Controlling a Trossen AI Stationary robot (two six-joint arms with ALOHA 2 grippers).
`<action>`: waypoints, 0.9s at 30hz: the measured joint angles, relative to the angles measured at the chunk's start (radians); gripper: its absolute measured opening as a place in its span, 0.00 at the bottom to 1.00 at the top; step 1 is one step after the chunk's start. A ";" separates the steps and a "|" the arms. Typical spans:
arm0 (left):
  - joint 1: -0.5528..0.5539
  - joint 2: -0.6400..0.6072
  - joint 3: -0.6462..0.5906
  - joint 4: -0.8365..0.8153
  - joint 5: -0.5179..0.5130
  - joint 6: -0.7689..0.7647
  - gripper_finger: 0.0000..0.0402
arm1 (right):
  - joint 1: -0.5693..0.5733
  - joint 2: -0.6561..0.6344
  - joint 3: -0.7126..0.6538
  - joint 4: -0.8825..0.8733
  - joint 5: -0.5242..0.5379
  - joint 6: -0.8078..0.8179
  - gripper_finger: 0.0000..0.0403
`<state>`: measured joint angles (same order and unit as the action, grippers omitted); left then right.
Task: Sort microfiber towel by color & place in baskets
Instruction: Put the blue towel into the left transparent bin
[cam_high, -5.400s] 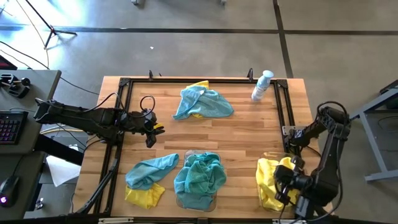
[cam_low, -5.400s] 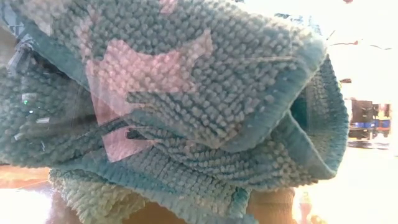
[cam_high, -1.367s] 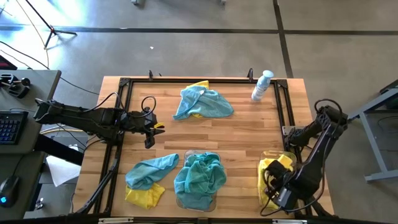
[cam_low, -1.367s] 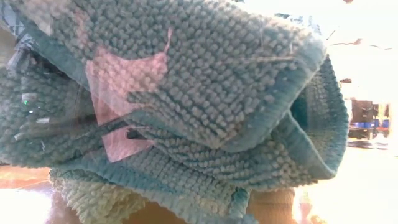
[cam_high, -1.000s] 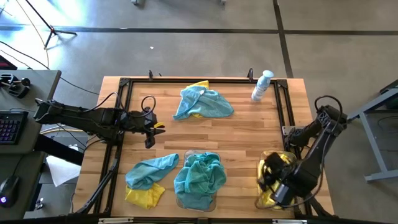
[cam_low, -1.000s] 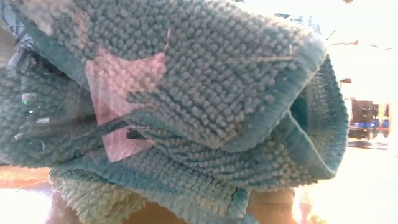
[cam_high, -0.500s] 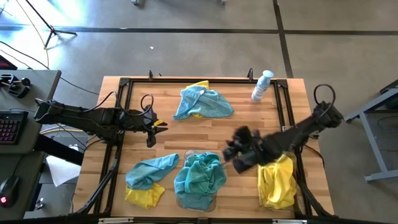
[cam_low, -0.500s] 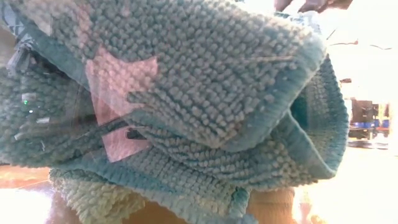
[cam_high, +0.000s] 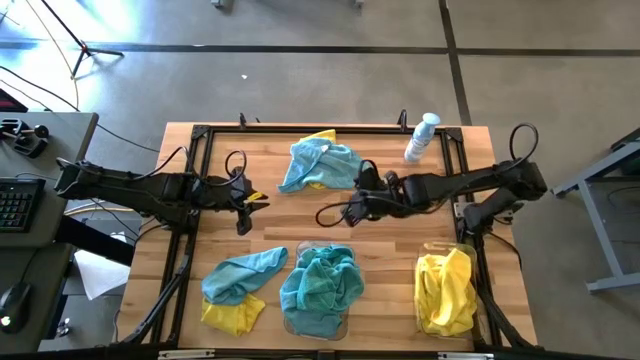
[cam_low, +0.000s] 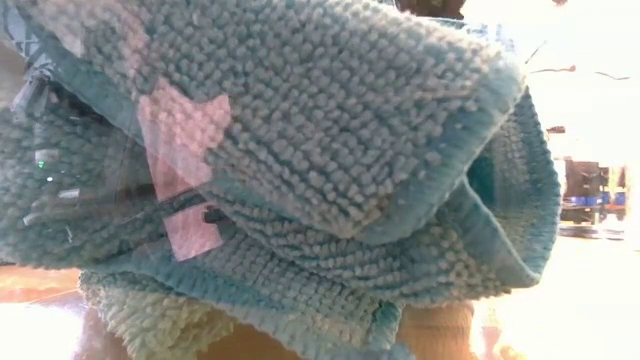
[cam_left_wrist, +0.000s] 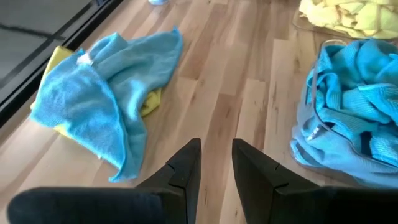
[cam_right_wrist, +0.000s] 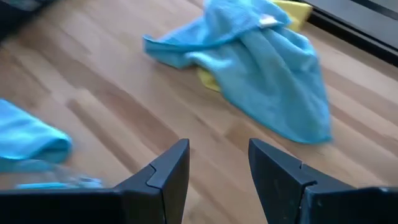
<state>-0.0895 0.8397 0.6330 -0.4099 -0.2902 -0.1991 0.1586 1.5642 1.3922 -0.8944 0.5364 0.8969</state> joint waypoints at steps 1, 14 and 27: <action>0.000 0.001 0.013 -0.024 -0.006 -0.014 0.19 | -0.007 0.000 0.000 -0.022 -0.003 0.000 0.40; -0.094 0.220 0.365 -0.407 -0.199 -0.331 0.19 | -0.021 0.000 0.000 -0.312 -0.066 -0.195 0.38; -0.141 0.533 0.588 -0.673 -0.103 -0.639 0.19 | 0.004 -0.235 -0.360 -0.118 -0.137 -0.245 0.24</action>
<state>-0.2306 1.3724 1.2213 -1.0827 -0.3936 -0.8380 0.1630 1.3296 1.0318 -1.0126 0.3996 0.6514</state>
